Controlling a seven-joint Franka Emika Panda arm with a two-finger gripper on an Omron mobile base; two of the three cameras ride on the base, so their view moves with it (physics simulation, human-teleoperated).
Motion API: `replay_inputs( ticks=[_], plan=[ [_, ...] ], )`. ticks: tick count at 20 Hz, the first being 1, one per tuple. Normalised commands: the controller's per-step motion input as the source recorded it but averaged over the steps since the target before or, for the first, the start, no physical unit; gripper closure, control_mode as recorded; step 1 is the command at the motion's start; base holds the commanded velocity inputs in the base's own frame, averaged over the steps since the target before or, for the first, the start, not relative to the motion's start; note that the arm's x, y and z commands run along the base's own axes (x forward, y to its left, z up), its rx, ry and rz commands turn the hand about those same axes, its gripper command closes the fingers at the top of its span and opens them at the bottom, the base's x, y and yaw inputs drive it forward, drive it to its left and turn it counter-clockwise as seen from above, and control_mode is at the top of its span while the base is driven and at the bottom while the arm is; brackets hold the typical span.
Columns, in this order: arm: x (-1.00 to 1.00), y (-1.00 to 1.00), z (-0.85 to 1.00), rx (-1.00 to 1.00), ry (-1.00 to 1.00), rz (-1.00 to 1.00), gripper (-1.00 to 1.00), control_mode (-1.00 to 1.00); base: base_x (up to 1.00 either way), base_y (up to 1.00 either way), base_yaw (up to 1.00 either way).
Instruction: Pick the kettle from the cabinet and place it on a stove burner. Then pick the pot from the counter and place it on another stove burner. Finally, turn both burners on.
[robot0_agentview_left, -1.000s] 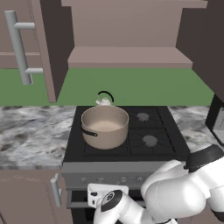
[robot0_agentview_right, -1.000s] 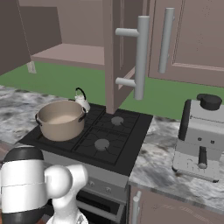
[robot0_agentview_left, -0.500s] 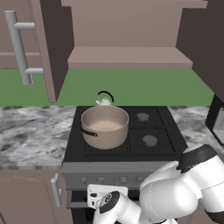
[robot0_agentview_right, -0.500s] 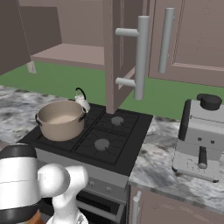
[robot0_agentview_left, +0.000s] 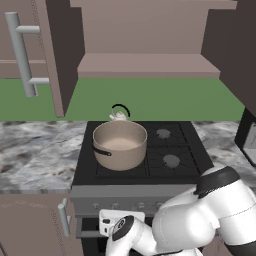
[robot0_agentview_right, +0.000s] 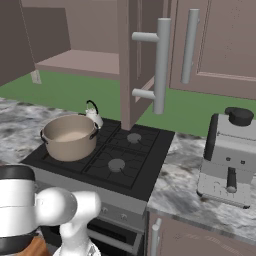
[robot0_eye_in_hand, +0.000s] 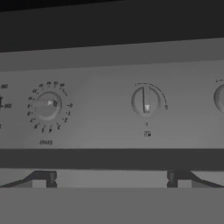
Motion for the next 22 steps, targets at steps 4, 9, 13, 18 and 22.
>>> replay_inputs(
  ticks=[4,9,13,18,22],
  plan=[
    [0.08,0.03,-0.12,0.0,0.0,0.0,-1.0,-1.0,0.0,0.0,0.0],
    [0.09,0.05,-0.12,0.0,0.0,0.0,-1.0,-1.0,0.0,0.0,0.0],
    [0.12,0.06,-0.09,0.0,0.0,0.0,-1.0,-1.0,0.0,0.0,0.0],
    [0.05,0.1,-0.07,0.0,0.0,0.0,-1.0,-1.0,0.0,0.0,0.0],
    [0.04,0.14,-0.07,0.0,0.0,0.0,-1.0,-1.0,0.0,0.0,0.0]
  ],
)
